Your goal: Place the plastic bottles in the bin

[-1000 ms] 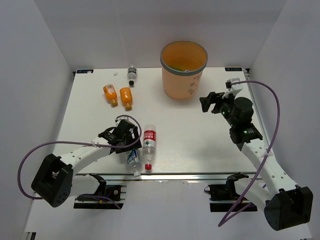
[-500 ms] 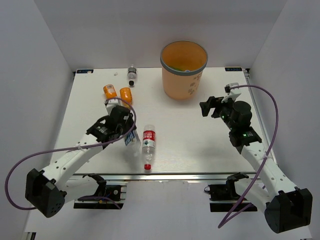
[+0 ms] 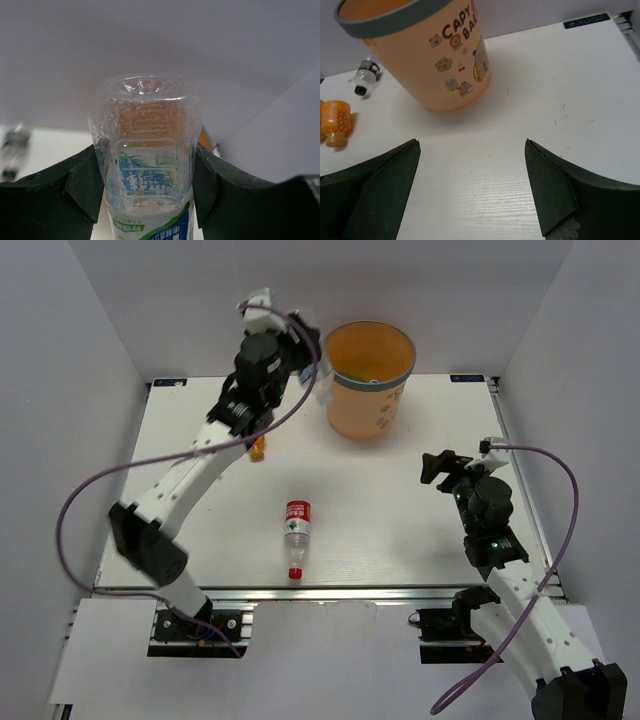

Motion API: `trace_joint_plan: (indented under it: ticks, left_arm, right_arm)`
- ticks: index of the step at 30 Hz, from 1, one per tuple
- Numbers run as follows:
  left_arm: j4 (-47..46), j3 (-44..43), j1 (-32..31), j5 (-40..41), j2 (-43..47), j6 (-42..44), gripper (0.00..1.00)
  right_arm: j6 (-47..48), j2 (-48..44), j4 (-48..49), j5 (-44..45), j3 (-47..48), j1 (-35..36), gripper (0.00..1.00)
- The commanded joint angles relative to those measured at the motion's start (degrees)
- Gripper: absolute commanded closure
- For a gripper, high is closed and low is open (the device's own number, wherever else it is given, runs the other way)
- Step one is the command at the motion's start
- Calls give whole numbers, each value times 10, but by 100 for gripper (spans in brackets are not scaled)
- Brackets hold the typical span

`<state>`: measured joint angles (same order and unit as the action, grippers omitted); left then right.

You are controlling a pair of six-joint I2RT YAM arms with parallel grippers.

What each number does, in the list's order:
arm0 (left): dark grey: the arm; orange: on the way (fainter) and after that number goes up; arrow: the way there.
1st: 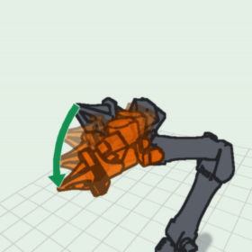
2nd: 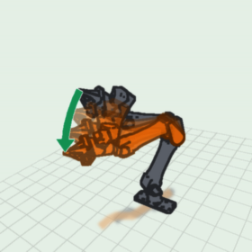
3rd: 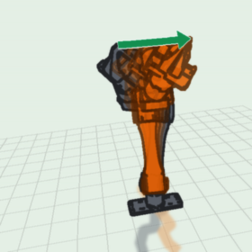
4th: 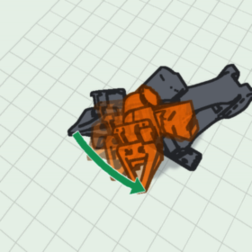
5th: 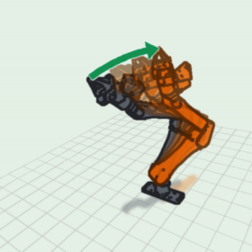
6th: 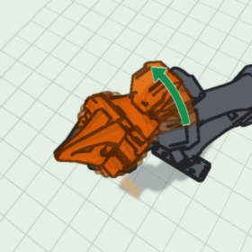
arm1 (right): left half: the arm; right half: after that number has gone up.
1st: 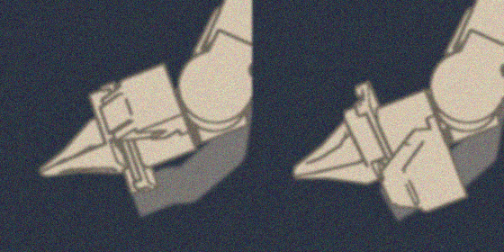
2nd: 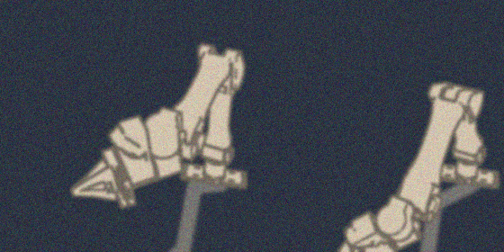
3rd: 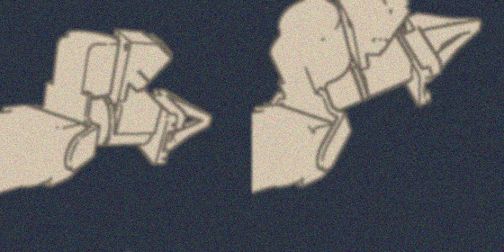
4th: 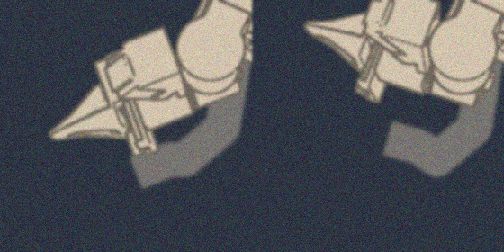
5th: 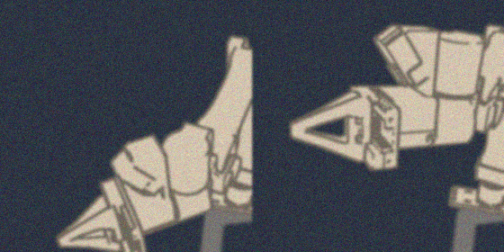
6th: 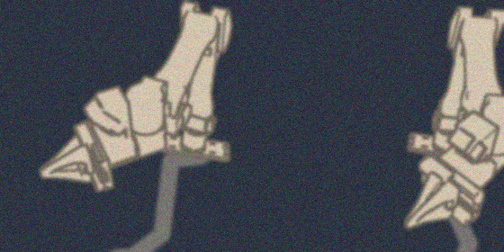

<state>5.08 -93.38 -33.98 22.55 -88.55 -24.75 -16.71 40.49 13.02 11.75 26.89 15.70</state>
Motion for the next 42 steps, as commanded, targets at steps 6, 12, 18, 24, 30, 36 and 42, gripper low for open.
trace_joint_plan:
  ticks: [6, 12, 18, 24, 30, 36, 42]
  left_arm:
    - [-125, -360, -3, -59, -288, 45, 46]
    - [-257, -410, -3, -5, -406, 30, 45]
    - [-266, -434, -3, 14, -474, 64, 24]
    - [-218, -430, -3, -3, -428, 69, 2]
    - [-128, -395, -2, 21, -329, 102, 2]
    - [-35, -206, 5, 94, -156, 148, 2]
    - [85, 127, 112, 119, 52, 5, 2]
  right_arm:
    - [-4, -54, 22, 88, -17, -7, 11]
    - [5, -46, 17, 86, -15, -7, 11]
    - [13, -28, 19, 64, -14, -8, 11]
    - [26, -13, 25, -42, 2, -7, 11]
    - [17, 32, -24, -143, 55, 16, 11]
    - [27, 99, -55, -58, 101, 170, 11]
    - [-20, 210, -91, -29, 158, 277, 11]
